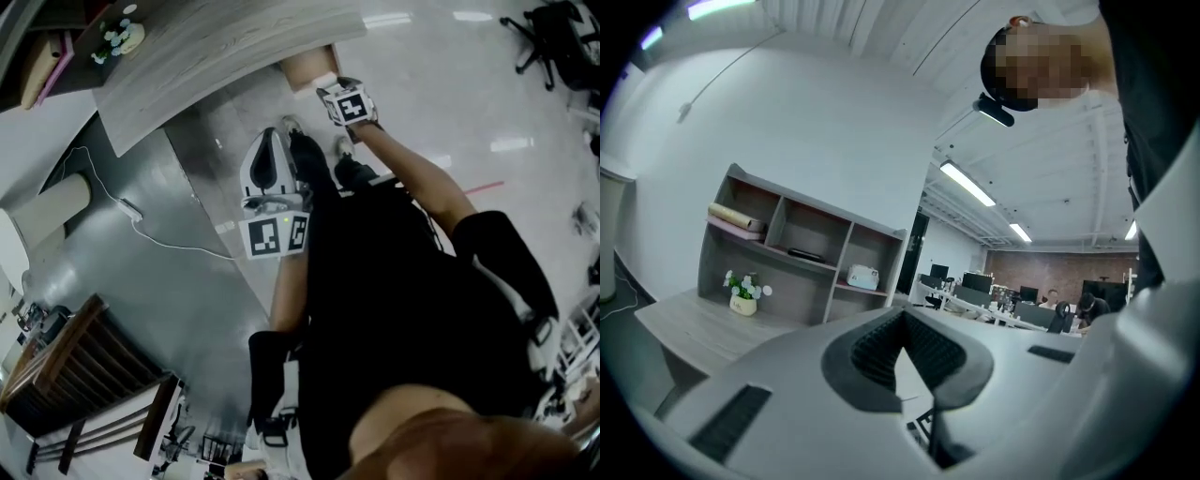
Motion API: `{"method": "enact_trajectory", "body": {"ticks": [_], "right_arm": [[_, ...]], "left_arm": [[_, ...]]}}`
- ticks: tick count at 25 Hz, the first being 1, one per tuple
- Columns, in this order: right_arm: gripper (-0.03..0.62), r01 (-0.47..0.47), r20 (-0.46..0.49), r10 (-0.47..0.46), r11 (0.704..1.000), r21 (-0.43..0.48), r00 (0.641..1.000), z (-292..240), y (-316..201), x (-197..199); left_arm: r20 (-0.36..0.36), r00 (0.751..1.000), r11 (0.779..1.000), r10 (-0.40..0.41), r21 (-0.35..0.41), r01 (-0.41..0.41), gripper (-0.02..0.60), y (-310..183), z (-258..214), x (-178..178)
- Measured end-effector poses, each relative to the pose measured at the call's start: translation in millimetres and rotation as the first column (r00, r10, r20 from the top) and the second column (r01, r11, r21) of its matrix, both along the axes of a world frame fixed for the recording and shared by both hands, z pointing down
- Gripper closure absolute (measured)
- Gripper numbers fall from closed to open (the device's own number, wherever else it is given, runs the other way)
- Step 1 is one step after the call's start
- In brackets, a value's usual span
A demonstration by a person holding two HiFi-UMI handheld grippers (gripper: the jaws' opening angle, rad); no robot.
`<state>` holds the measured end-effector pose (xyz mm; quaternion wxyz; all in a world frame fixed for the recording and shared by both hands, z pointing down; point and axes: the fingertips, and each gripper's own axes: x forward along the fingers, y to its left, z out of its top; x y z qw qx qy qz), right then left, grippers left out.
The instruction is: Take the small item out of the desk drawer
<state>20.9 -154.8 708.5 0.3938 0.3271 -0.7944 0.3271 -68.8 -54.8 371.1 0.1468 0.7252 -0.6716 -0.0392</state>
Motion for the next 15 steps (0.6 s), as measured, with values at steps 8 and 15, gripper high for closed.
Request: {"method": "enact_trajectory", "body": {"ticks": [8,15], "right_arm": [[0.349,-0.029,0.055,0.018,0.979,0.202,0.998,-69,-2,29],[0.349,-0.050,0.150,0.007,0.958,0.283,0.989,-134,13,17]], "left_arm": [[0.024,1.000,1.000,-0.012,0.019,0.012,0.584,39,-18,8],[0.019,1.000,0.999,-0.003,0.045,0.002,0.584,52,-23,-7]]}}
